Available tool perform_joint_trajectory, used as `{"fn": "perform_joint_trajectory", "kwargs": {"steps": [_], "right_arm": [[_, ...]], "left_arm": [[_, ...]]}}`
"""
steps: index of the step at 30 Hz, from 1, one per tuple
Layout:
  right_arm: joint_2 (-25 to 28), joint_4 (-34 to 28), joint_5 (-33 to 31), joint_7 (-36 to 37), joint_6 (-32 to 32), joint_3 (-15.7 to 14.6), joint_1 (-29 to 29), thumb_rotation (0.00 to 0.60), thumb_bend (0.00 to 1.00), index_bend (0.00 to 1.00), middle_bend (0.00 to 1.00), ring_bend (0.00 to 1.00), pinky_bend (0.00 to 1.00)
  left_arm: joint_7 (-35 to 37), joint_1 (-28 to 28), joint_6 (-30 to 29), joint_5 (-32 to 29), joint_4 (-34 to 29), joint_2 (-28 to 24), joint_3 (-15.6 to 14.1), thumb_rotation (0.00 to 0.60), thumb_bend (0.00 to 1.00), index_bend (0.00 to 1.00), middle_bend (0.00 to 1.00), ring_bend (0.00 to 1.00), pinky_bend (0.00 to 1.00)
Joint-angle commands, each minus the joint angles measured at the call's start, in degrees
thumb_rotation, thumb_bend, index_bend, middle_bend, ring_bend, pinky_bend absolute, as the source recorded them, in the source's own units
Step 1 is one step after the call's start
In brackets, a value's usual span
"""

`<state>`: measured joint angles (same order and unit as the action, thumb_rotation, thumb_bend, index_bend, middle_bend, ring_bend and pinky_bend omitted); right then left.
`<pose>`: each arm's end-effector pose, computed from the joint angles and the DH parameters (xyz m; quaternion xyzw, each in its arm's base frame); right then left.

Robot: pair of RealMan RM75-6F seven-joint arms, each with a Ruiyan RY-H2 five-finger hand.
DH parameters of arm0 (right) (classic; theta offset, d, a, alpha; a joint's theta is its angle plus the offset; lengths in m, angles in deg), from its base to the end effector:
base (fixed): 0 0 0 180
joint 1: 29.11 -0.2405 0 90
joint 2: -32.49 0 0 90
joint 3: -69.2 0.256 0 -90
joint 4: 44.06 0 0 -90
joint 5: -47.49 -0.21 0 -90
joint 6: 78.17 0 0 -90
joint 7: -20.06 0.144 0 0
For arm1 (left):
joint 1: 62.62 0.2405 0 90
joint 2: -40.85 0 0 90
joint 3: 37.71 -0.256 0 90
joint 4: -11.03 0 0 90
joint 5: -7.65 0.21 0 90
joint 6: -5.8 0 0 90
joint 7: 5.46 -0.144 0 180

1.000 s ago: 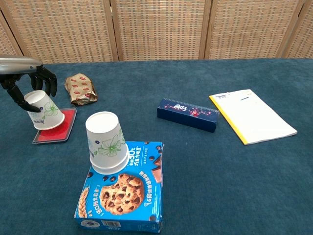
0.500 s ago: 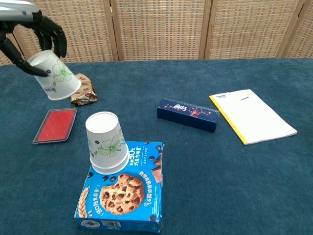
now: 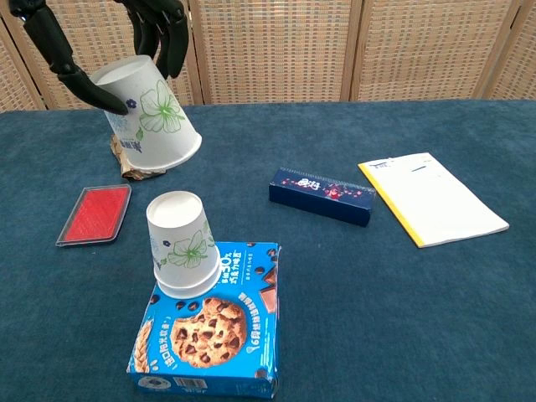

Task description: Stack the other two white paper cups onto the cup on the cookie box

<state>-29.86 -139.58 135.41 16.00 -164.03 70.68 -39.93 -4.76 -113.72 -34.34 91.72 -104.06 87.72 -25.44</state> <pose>-0.2793 -0.2052 0.1605 0.6342 -0.3361 0.4087 0.5637 -0.0552 0.3115 0.1334 -0.8587 -0.2450 -0.3592 0.2713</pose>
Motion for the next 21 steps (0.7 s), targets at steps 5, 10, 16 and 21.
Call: {"fn": "perform_joint_trajectory", "kwargs": {"steps": [5,10,16,21], "right_arm": [[0.21,-0.04,0.33,0.28,-0.19,0.41,0.38,0.6,0.0,0.0,0.0,0.0,0.0],[0.27,-0.1,0.6,0.37,-0.14,0.62,0.66,0.6,0.0,0.0,0.0,0.0,0.0],[0.29,-0.22,0.86,0.42,-0.13,0.9,0.93,0.6,0.0,0.0,0.0,0.0,0.0],[0.27,-0.22,0.94,0.35,0.08,1.1,1.1,0.6,0.0,0.0,0.0,0.0,0.0]], "left_arm": [[-8.7,-3.57,4.53,-8.15,-4.62,0.02,-0.27,0.6,0.23,0.43,0.49,0.44,0.35],[-11.77,-4.87,4.67,-11.26,-6.1,1.47,-0.69,0.6,0.23,0.43,0.49,0.44,0.35],[-16.66,-6.88,5.61,-14.62,-7.63,1.86,-1.93,0.6,0.23,0.43,0.49,0.44,0.35],[-21.18,-8.6,5.46,-17.94,-8.37,2.79,-3.51,0.6,0.23,0.43,0.48,0.44,0.35]]}}
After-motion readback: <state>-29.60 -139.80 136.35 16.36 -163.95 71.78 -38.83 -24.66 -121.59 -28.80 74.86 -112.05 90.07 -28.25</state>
